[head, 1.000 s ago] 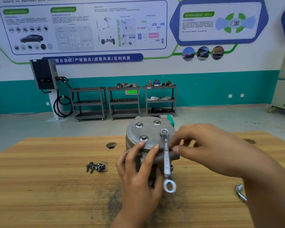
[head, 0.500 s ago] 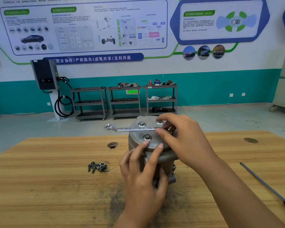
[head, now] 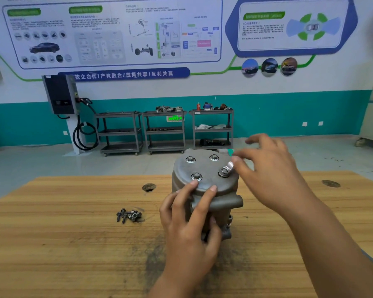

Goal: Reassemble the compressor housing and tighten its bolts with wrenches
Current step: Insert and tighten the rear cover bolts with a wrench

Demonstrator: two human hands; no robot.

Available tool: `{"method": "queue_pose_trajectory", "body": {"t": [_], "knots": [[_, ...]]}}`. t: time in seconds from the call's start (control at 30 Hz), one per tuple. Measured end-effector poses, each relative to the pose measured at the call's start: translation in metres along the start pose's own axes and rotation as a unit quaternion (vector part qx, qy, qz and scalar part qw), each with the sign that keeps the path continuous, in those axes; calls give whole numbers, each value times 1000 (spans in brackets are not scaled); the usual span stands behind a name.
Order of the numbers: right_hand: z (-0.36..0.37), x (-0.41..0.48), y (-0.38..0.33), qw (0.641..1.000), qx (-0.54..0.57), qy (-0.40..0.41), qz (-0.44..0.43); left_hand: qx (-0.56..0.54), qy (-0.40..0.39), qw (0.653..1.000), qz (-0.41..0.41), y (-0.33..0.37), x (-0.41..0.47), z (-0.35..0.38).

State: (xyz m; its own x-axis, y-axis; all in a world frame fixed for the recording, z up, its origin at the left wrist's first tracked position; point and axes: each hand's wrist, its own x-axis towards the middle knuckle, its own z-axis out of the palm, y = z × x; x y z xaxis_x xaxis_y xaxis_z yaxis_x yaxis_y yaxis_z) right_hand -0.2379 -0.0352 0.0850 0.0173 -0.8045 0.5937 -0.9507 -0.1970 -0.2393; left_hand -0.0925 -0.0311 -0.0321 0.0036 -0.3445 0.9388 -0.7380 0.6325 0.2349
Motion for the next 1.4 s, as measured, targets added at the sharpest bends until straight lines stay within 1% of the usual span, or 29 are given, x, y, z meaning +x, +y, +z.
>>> {"method": "queue_pose_trajectory", "body": {"t": [0.1, 0.17, 0.27, 0.33, 0.43, 0.57, 0.7, 0.83, 0.97, 1.03, 1.17, 1.33, 1.4], "knots": [[-17, -3, 10, 997, -33, -66, 9, 2, 8, 1000, -1, -1, -1, 0], [-29, -7, 14, 996, -28, -87, 3, 1, 10, 1000, 0, -1, -1, 0], [-43, -15, 13, 986, 50, -159, -27, 0, 5, 1000, -1, -1, -1, 0], [-46, -19, 8, 979, 77, -177, -71, -1, 0, 1000, -7, 0, -1, 0], [-41, -19, 0, 976, 90, -155, -123, -2, -4, 1000, -6, 0, -1, -1], [-25, -13, -11, 975, 86, -137, -152, -9, 3, 1000, -7, -1, -1, 1], [-6, -5, -10, 982, 66, -98, -145, -2, 7, 1000, 1, 0, 2, 0], [6, 2, -10, 985, 90, -74, -125, 8, 6, 1000, -2, 0, 0, 0], [17, 0, -13, 989, 114, 11, -90, 5, -3, 1000, -2, 0, -1, 0], [21, -1, -15, 989, 116, 37, -86, 3, -2, 1000, 0, 0, 0, 0], [26, 0, -14, 993, 76, 19, -85, 2, -4, 1000, 4, 1, 1, 0], [22, 2, -5, 997, -2, 19, -79, -3, -12, 1000, 4, 2, 2, 1], [23, 1, -7, 996, -2, 11, -86, -5, -14, 1000, 4, 3, 3, 1]]}}
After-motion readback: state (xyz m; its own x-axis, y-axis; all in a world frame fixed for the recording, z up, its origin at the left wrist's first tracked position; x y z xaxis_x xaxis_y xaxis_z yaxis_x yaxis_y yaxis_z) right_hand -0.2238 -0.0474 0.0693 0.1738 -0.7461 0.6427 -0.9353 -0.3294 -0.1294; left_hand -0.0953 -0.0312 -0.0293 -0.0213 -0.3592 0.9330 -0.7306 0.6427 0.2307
